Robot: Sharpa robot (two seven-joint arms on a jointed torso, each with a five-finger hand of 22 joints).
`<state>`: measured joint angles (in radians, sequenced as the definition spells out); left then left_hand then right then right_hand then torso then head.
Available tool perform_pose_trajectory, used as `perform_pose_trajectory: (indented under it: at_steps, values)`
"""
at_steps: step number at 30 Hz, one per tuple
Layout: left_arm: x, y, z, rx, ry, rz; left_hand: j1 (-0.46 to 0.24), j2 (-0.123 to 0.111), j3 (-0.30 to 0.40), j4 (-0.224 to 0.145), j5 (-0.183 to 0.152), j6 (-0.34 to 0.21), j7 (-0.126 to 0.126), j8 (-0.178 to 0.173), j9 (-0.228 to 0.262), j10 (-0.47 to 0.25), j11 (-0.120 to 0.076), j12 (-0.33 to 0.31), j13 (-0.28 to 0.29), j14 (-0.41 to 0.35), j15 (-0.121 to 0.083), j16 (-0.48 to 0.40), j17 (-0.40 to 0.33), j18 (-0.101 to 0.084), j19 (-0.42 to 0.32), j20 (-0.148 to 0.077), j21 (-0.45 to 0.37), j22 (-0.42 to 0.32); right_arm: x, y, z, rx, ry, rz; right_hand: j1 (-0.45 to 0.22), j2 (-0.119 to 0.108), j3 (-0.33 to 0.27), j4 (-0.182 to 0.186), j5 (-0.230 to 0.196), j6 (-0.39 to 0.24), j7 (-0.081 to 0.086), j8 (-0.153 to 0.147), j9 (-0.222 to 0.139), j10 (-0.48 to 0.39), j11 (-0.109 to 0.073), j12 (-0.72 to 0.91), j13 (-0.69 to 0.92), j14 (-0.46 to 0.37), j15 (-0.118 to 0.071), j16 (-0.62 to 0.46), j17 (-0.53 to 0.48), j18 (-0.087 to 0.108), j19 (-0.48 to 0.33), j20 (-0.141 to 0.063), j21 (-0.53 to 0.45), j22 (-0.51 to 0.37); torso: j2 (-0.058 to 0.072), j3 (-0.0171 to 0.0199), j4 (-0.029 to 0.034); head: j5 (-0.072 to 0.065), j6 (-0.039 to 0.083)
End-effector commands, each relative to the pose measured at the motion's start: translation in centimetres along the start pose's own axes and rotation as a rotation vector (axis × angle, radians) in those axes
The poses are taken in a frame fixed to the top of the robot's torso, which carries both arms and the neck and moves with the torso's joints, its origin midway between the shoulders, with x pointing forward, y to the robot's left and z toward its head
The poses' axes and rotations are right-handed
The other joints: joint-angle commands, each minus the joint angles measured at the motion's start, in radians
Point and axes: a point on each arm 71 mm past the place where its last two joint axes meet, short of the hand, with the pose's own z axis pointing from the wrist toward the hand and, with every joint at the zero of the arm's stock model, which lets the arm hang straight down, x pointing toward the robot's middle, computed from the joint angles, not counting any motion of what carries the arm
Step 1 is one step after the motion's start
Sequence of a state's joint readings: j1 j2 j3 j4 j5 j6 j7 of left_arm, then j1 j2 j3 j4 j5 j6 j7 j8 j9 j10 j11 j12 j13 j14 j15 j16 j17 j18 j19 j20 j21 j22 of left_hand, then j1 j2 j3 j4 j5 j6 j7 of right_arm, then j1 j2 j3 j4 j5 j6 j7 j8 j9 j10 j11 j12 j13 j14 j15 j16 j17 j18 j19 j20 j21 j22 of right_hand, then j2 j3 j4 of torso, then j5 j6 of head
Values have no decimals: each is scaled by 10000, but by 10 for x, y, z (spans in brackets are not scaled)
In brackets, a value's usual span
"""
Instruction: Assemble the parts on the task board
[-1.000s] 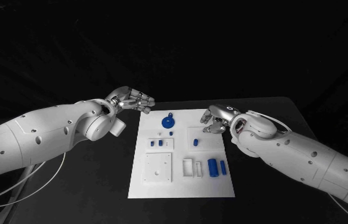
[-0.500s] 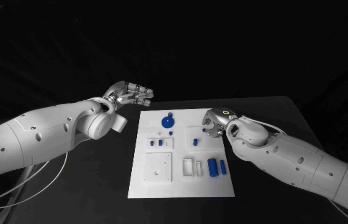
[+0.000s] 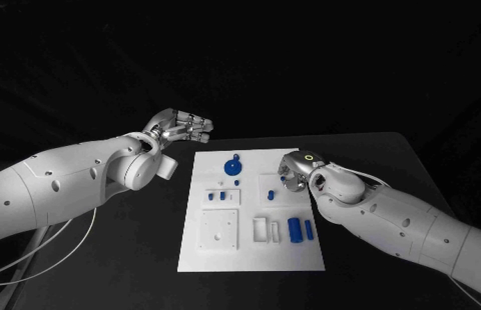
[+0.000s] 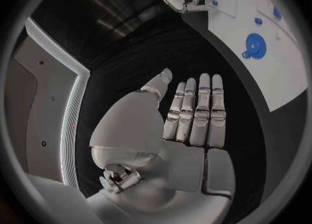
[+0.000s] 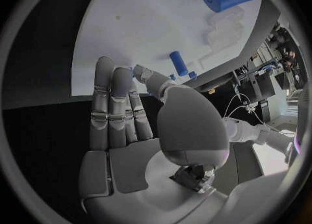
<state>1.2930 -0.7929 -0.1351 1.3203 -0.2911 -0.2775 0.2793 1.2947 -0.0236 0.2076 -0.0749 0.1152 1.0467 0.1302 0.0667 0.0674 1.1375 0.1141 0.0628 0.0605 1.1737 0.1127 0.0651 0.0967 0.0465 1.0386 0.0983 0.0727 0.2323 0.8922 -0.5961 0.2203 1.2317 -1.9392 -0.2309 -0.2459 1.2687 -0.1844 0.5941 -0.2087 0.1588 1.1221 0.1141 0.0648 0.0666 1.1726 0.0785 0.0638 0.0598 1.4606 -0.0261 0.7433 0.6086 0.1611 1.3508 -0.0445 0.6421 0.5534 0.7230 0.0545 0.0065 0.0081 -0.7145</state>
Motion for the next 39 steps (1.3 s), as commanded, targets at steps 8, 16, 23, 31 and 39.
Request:
perform_pose_trajectory:
  at_steps: [8, 16, 23, 31, 39]
  values:
    - [2, -2, 2, 102, -12, -152, -55, 22, -79, 20, 17, 27, 37, -19, -12, 33, 73, -30, -11, 20, -13, -26, 9, 82, 80, -25, 65, -61, 8, 0, 2, -60, 132, -98, -93, 124, 267, 112, -166, 320, -45, -12, 6, 518, -129, -39, -1, -73, -48, 146, -16, -209, 128, -69, -17, 309, -4, 1, -14, -8, -70]
    - [2, -2, 2, 85, 8, -159, -53, 29, -83, 28, 17, 29, 38, -19, -11, 30, 73, -32, -11, 30, -16, -24, 12, 81, 92, -29, 70, -90, 12, 3, 3, -173, 287, -34, -124, 316, 270, 148, -248, 613, -127, -22, 7, 843, -242, -43, 5, -96, -147, 245, 37, -321, 82, -190, 144, 694, -5, 11, -13, -1, -103]
    - [3, -2, 3, 68, 32, -165, -48, 25, -89, 28, 22, 30, 37, -21, -11, 32, 71, -33, -12, 45, -22, -24, 18, 76, 102, -34, 76, -135, 17, 5, 4, -192, 412, -35, -151, 470, 186, 105, -307, 808, -178, -16, 12, 1055, -315, -38, 11, -108, -210, 248, 37, -362, 49, -251, 127, 976, -11, 8, -7, 3, -133]
    - [4, -2, 3, 46, 71, -176, -38, 36, -82, 26, 27, 40, 34, -17, -10, 39, 68, -32, -11, 62, -27, -24, 23, 73, 108, -39, 80, -158, 21, 2, 3, -69, 380, -265, 134, 630, 406, -176, -326, 1123, -231, 1, 33, 1460, -403, -20, 30, -118, -290, 250, 49, -359, 31, -336, 206, 1257, -12, 7, -21, 11, -163]
    - [3, -1, 3, 7, 83, -177, -40, 29, -84, 24, 24, 34, 38, -20, -11, 34, 69, -32, -11, 78, -32, -22, 31, 66, 111, -45, 83, -189, 20, 1, 3, 3, 197, -562, 424, 705, 1001, -428, -1109, 1395, -321, -10, 32, 1789, -466, -30, 26, -116, -354, 216, 94, -330, -237, -424, 585, 1932, -20, 3, -22, 2, -185]
